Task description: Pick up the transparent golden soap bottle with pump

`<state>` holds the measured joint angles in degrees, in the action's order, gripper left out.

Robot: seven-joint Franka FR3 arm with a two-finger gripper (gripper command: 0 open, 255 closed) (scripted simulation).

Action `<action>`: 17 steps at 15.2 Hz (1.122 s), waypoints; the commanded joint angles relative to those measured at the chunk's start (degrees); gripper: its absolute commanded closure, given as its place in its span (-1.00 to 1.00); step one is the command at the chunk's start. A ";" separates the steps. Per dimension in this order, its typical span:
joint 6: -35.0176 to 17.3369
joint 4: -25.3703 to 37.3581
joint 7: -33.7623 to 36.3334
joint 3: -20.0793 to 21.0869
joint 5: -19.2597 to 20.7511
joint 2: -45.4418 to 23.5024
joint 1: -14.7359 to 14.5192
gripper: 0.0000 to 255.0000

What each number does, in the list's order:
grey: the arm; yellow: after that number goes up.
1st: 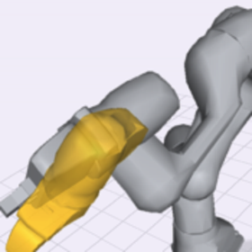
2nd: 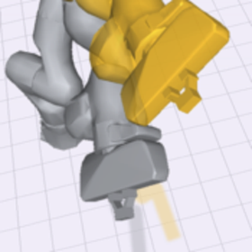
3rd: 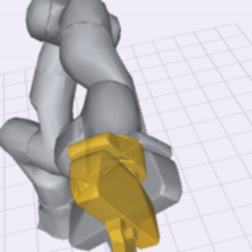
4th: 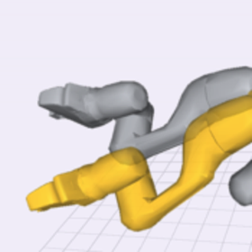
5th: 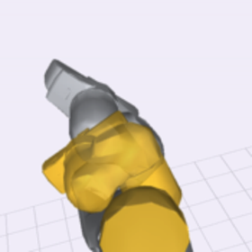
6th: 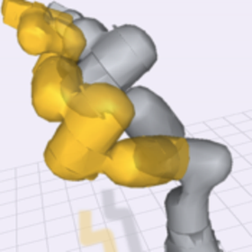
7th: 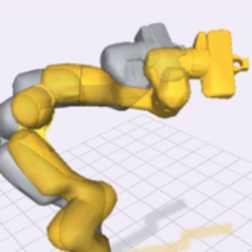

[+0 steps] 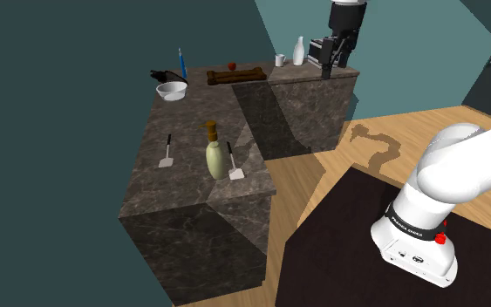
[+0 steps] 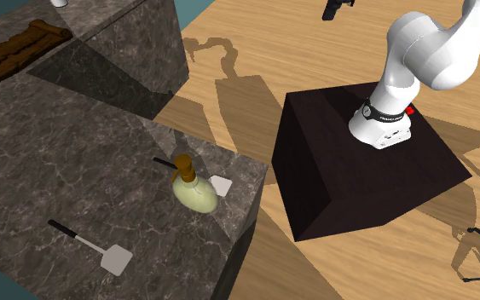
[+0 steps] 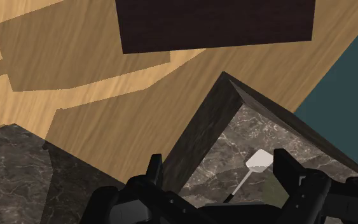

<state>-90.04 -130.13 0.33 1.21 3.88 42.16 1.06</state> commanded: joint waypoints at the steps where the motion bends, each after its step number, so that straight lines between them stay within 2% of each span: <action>1: 0.00 0.00 0.00 0.00 0.00 0.00 0.00 -1.00; 9: -10.10 3.62 2.98 3.18 -1.97 -14.38 -1.61 -1.00; 17: -17.29 11.74 5.84 6.17 -2.22 -30.29 -2.98 -1.00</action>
<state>-106.44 -119.11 5.64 6.91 1.70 13.57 -1.65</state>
